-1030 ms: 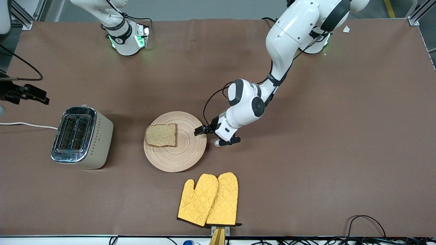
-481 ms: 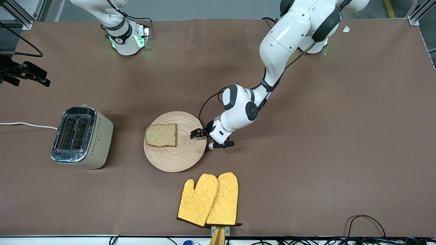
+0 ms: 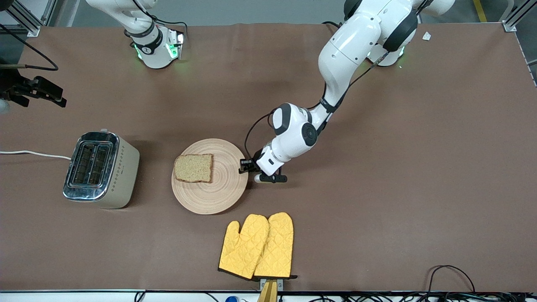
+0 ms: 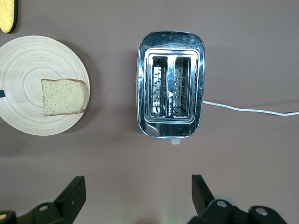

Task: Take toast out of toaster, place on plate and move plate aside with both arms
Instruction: 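Grip the plate rim with the left gripper and slide it sideways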

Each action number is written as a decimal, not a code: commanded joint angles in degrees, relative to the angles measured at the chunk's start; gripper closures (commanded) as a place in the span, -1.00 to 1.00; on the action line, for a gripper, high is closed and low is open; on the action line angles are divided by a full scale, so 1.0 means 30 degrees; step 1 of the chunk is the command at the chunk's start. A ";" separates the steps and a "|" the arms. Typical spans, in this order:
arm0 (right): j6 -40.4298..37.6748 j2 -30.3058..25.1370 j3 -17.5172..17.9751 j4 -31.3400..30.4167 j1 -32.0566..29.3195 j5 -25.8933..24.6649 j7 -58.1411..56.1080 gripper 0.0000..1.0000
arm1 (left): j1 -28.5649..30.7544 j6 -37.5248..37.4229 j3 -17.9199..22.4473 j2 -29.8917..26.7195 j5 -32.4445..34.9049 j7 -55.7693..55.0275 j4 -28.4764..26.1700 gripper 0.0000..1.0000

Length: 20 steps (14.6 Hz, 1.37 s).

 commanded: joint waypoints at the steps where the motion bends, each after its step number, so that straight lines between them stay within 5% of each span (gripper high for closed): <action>1: 0.0257 -0.0426 -0.0002 -0.0491 -0.0014 0.0275 0.0264 -1.00 | 0.0120 0.0220 -0.0098 -0.0027 -0.0236 0.0465 0.0084 0.99; 6: 0.0081 -0.0426 -0.0002 -0.0491 0.0015 0.0305 0.0176 -1.00 | 0.2282 -0.0859 -0.1150 -0.2482 -0.0150 0.0989 -0.1785 0.99; 11: 0.0052 -0.0426 -0.0002 -0.0462 0.0249 0.0305 0.0205 -1.00 | 0.7110 -0.1943 -0.4046 -0.5911 -0.0149 0.4266 -0.6647 0.99; 14: 0.0023 -0.0426 -0.0002 -0.0462 0.0220 0.0304 0.0205 -1.00 | 1.0687 -0.4371 -0.5428 -0.7084 -0.0149 0.6899 -0.8115 0.99; 20: -0.0036 -0.0485 -0.0002 -0.0432 0.0308 0.0305 0.0205 -1.00 | 1.8038 -1.2252 -0.5489 -0.7382 0.0288 1.3286 -0.8734 0.99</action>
